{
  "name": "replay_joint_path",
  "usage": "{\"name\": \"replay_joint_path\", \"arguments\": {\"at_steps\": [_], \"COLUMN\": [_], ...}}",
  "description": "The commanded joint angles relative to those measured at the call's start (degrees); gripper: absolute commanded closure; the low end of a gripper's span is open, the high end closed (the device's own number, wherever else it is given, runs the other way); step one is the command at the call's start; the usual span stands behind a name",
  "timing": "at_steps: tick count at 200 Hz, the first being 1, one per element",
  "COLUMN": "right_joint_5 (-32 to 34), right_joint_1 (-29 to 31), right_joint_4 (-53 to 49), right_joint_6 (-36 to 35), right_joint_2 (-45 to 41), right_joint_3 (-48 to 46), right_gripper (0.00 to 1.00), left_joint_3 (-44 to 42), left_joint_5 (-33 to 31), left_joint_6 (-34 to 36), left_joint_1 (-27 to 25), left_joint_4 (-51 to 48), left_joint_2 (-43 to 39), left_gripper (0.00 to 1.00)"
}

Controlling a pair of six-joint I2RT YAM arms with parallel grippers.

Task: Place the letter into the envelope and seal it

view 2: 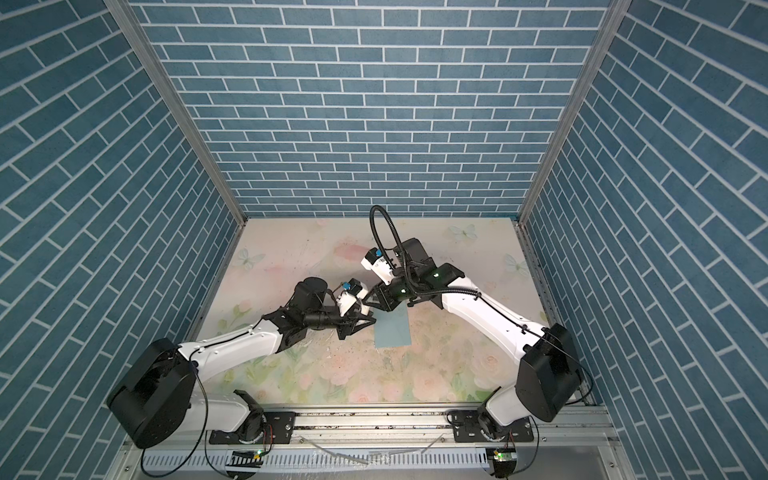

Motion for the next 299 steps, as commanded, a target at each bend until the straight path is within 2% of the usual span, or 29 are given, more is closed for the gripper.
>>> {"name": "replay_joint_path", "arguments": {"at_steps": [1, 61, 88, 121, 171, 195, 219, 262, 299], "right_joint_5": [-5.91, -5.14, -4.81, 0.21, 7.56, 10.90, 12.09, 17.78, 19.41], "right_joint_1": [6.37, 6.69, 6.68, 6.12, 4.29, 3.95, 3.98, 3.98, 3.99], "right_joint_4": [-9.35, -9.74, -10.32, -10.18, -5.52, 0.67, 8.23, 23.93, 31.10], "right_joint_6": [1.89, 1.46, 0.58, -0.52, 0.02, 1.37, 3.60, 8.95, 10.44], "right_joint_2": [4.20, 4.65, 3.56, -1.45, -10.32, -15.81, -20.91, -27.92, -27.58], "right_joint_3": [-4.02, -3.84, -0.98, 4.01, 6.75, 3.28, -3.36, -17.08, -21.13], "right_gripper": [0.77, 0.78, 0.78, 0.77, 0.57, 0.43, 0.36, 0.33, 0.29], "left_joint_3": [3.76, 3.68, 3.59, 3.61, 1.78, 1.72, 1.74, 2.54, 3.15], "left_joint_5": [-0.30, -0.36, -0.74, -0.93, -1.07, -1.07, -1.13, -1.18, -0.75], "left_joint_6": [0.70, 0.70, 0.78, 0.78, 1.15, 0.08, -2.10, -8.56, -12.31], "left_joint_1": [-0.62, -0.62, -0.61, -0.61, -0.62, -0.62, -0.62, -0.62, -0.62], "left_joint_4": [17.37, 17.21, 16.88, 16.51, 15.37, 16.12, 17.97, 21.22, 22.56], "left_joint_2": [-3.59, -3.76, -3.95, -4.29, -4.75, -4.46, -4.14, -3.26, -1.70], "left_gripper": [1.00, 1.00, 1.00, 1.00, 1.00, 1.00, 1.00, 1.00, 1.00]}}
